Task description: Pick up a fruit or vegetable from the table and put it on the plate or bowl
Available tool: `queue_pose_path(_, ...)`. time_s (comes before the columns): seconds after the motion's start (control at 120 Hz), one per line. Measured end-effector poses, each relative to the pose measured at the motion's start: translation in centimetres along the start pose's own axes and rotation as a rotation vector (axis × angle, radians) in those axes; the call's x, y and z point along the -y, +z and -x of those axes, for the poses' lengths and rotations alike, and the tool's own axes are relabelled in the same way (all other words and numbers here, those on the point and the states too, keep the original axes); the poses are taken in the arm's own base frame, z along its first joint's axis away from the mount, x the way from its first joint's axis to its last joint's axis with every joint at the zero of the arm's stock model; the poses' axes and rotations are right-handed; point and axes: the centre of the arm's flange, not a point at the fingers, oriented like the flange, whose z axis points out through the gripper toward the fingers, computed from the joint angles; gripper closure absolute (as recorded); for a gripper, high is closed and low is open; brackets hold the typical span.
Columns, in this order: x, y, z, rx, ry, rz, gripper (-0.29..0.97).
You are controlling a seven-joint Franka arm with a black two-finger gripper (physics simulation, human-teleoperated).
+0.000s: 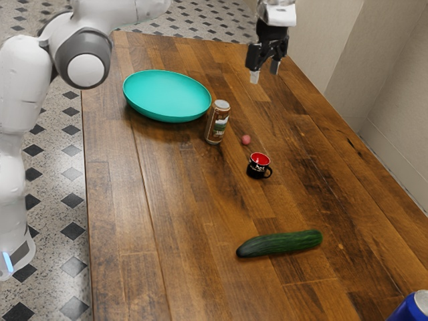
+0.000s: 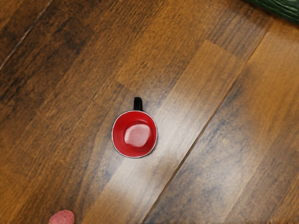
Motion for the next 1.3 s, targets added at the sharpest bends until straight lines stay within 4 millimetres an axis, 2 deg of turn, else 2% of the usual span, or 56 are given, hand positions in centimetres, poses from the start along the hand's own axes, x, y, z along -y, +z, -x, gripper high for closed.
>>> queue_pose_path(0.05,1.9,3.2,0.7,0.025,-0.002,0.039,0.00)
queue_pose_path(0.108,3.2,5.0,1.8,0.044,-0.005,0.056,0.00)
queue_pose_path(0.208,4.2,6.6,2.3,0.065,0.015,0.066,0.00)
queue_pose_path(0.408,5.8,13.4,2.3,0.136,0.070,0.099,0.00)
queue_pose_path(0.65,7.8,17.2,2.0,0.177,0.130,0.041,0.00)
queue_pose_path(0.792,8.9,19.1,2.7,0.183,0.141,0.039,0.00)
queue_pose_path(0.917,9.2,19.6,2.6,0.179,0.155,0.034,0.00)
queue_pose_path(1.017,9.6,20.8,3.0,0.182,0.157,0.046,0.00)
queue_pose_path(1.3,10.2,21.3,2.9,0.171,0.177,0.022,0.00)
